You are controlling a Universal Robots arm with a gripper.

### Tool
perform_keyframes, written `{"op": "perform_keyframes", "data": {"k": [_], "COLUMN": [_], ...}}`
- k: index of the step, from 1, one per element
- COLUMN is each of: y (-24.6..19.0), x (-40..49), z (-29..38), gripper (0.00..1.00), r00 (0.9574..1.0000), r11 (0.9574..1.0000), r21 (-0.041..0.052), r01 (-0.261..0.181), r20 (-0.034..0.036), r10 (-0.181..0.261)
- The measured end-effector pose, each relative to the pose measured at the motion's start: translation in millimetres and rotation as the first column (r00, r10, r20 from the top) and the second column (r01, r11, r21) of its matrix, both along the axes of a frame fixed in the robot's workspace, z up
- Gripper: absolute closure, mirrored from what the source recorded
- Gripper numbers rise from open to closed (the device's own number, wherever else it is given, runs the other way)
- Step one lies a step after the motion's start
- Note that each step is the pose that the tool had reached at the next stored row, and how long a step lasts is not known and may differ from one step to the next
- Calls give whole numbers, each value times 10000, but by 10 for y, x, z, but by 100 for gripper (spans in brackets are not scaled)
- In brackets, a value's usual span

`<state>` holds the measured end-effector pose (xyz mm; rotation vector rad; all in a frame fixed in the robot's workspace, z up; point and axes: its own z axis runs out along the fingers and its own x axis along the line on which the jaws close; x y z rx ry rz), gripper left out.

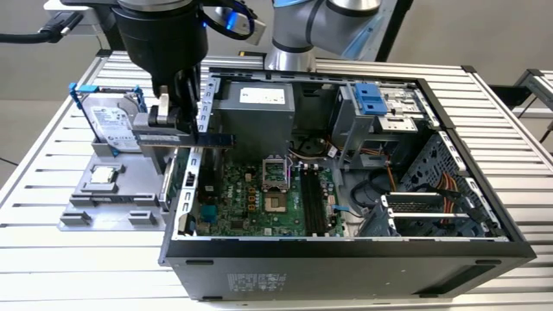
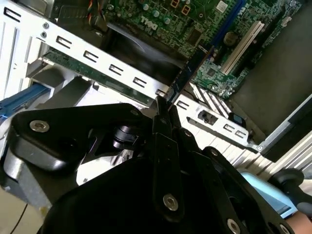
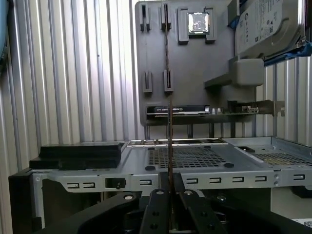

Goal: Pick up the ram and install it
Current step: 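Pick up the ram and move it above insertion slot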

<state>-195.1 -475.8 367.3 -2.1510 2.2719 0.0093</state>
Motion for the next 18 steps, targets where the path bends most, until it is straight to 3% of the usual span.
{"op": "perform_keyframes", "data": {"k": [18], "y": [25], "x": [247], "z": [0], "gripper": [100], "r00": [10000], "r11": [10000], "r21": [0], "r01": [1], "r20": [0], "r10": [-1]}}
